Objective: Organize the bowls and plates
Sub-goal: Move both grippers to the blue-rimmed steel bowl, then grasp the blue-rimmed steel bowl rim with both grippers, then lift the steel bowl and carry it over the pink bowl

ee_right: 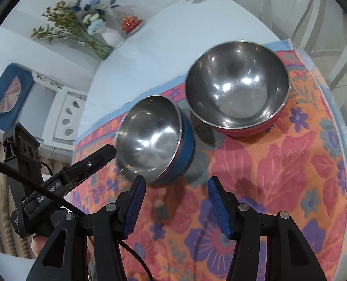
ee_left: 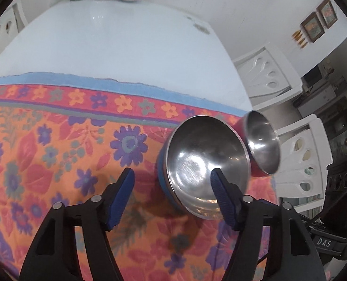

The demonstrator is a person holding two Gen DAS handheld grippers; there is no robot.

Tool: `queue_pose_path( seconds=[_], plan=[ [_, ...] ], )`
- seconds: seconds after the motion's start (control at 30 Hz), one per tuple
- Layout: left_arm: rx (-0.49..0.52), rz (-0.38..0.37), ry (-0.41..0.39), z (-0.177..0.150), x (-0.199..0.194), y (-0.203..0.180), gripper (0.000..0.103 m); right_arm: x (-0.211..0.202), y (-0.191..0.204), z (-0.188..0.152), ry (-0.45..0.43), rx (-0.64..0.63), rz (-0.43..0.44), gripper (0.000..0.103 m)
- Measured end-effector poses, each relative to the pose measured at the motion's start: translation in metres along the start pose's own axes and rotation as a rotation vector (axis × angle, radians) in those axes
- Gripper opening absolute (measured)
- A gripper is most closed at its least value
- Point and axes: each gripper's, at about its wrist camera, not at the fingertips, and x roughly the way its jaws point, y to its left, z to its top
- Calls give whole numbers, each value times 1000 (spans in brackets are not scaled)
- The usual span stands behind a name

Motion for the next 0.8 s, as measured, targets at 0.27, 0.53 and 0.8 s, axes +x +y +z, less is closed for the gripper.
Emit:
queue_pose_path(
  seconds=[0.27,0.53,0.8],
  plan=[
    [-36,-31,48,9,34,10,28,28,-1,15,-10,5,-27,52],
    [-21,-37,43,7,39,10,14,41,5,17,-15,-20,-76,30],
    [-11,-48,16,-4,12,4,14,15,23,2,-23,-65,-85,29]
  ],
)
